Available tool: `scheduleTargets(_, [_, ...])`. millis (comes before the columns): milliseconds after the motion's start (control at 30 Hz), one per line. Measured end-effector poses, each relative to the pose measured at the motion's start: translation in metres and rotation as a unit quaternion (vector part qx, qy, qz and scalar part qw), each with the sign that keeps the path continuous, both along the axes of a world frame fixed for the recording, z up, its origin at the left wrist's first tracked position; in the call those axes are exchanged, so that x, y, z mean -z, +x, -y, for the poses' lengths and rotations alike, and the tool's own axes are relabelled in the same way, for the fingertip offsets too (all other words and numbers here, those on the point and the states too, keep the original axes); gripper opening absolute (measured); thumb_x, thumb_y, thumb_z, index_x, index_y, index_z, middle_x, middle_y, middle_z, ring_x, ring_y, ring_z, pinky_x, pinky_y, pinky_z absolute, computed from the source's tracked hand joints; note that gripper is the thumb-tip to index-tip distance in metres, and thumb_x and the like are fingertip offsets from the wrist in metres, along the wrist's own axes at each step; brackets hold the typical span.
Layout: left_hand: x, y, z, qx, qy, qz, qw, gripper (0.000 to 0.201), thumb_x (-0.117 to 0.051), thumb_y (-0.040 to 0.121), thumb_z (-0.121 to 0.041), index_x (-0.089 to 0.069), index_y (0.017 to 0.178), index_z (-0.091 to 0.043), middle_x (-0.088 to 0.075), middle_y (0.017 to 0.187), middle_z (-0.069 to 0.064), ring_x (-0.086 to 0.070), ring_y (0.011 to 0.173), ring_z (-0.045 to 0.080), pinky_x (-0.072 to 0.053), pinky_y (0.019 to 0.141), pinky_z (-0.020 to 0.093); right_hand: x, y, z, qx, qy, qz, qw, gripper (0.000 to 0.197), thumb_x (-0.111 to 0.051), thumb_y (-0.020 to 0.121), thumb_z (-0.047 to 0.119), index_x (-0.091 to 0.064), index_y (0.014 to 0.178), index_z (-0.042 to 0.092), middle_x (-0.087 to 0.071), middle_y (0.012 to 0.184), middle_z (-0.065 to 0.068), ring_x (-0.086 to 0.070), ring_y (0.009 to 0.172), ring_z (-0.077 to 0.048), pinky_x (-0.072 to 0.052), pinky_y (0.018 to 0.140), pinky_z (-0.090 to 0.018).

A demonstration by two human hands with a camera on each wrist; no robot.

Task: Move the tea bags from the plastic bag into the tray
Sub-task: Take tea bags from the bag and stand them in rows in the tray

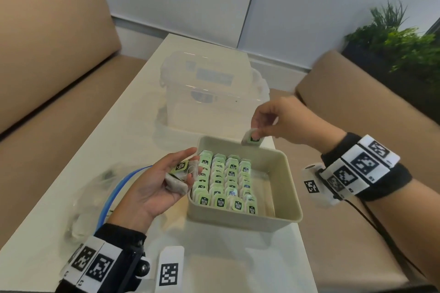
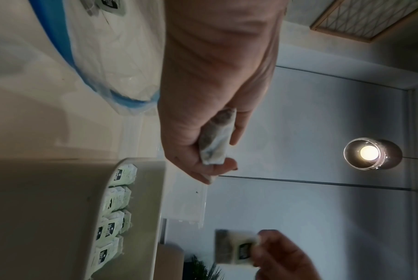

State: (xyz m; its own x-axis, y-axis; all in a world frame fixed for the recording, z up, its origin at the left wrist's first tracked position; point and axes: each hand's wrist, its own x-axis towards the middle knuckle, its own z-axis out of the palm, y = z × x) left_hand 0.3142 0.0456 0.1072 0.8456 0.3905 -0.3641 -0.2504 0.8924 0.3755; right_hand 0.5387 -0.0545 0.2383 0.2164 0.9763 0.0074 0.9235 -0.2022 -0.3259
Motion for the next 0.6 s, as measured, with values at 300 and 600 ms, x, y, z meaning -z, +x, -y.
scheduleTargets(300, [0.012, -0.001, -0.01, -0.007, -0.021, -0.003, 1.0, 0.079, -0.095, 0.017, -0.005, -0.077, 0.094, -0.009, -0.068, 0.088, 0.02, -0.062, 0.065, 0.012, -0.03, 0.049, 0.004, 0.078, 0.05, -0.003, 0.005, -0.334, 0.101, 0.937, 0.022, -0.061, 0.08, 0.001, -0.075, 0.087, 0.016, -0.067, 0.079, 0.006, -0.051, 0.065, 0.0, -0.035, 0.055, -0.011])
scheduleTargets(600, [0.015, -0.001, -0.01, -0.001, -0.018, -0.011, 1.0, 0.081, -0.096, 0.017, -0.007, -0.076, 0.096, -0.009, -0.067, 0.089, 0.021, -0.059, 0.069, 0.013, -0.036, 0.04, 0.007, 0.124, 0.074, -0.029, -0.01, -0.422, 0.169, 0.891, 0.028, -0.069, 0.081, 0.012, -0.071, 0.109, 0.012, -0.069, 0.11, -0.003, -0.06, 0.092, -0.017, -0.047, 0.087, -0.025])
